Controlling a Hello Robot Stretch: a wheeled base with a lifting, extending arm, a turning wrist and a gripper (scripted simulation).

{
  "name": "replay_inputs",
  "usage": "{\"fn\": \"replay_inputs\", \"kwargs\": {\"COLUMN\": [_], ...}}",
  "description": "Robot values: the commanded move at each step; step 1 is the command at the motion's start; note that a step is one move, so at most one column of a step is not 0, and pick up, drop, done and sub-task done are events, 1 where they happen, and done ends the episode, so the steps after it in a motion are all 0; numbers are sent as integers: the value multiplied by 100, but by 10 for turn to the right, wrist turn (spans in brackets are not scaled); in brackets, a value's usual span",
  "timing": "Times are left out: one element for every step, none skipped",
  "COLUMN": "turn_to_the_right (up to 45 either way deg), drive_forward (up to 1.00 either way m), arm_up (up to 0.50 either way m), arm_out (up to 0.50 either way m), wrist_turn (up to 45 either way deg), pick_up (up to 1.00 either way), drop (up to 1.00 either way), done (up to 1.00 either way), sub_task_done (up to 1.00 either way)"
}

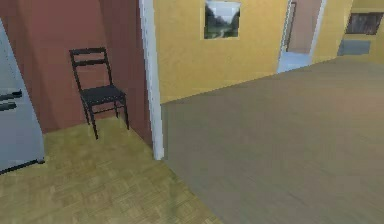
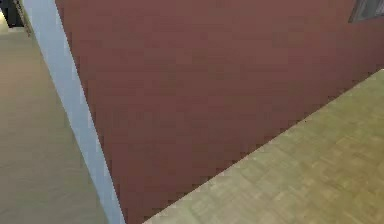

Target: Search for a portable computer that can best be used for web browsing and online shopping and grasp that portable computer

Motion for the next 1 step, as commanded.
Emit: {"fn": "replay_inputs", "kwargs": {"turn_to_the_right": [270], "drive_forward": [0], "arm_up": [0], "arm_out": [0], "wrist_turn": [0], "pick_up": [0], "drop": [0], "done": [0], "sub_task_done": [0]}}
